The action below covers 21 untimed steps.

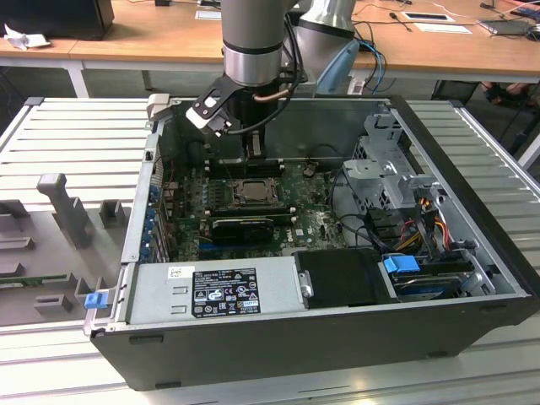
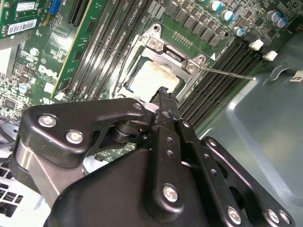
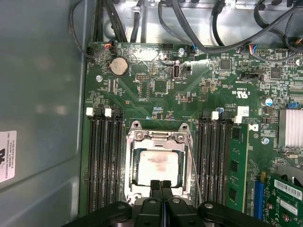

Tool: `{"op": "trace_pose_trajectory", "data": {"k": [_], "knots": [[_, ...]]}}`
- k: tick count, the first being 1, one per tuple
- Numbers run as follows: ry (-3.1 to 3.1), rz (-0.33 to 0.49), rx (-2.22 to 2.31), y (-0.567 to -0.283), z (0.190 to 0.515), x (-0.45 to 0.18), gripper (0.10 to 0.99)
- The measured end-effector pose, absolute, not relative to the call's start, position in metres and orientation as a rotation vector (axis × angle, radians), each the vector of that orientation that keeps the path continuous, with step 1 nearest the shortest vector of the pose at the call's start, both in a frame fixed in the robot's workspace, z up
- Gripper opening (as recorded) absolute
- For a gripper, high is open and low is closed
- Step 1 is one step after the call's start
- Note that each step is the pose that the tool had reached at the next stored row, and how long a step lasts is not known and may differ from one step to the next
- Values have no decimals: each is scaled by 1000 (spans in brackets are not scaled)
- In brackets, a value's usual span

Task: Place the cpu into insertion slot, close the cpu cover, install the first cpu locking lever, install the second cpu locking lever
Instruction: 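Install the first cpu locking lever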

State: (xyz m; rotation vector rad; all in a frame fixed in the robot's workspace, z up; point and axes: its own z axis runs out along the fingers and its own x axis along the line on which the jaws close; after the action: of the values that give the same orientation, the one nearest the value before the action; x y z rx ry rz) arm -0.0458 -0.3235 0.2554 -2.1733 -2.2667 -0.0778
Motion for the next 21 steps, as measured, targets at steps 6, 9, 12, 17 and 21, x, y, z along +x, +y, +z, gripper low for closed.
{"op": "trace_pose_trajectory", "data": {"k": [6, 9, 12, 17, 21], "knots": [[-2266, -78, -2174, -324, 256, -46, 106], [-2266, -78, -2174, -324, 257, -46, 106], [-2266, -78, -2174, -324, 259, -46, 106], [-2266, -78, -2174, -324, 264, -46, 106], [-2268, -78, -2172, -323, 266, -46, 106]]}}
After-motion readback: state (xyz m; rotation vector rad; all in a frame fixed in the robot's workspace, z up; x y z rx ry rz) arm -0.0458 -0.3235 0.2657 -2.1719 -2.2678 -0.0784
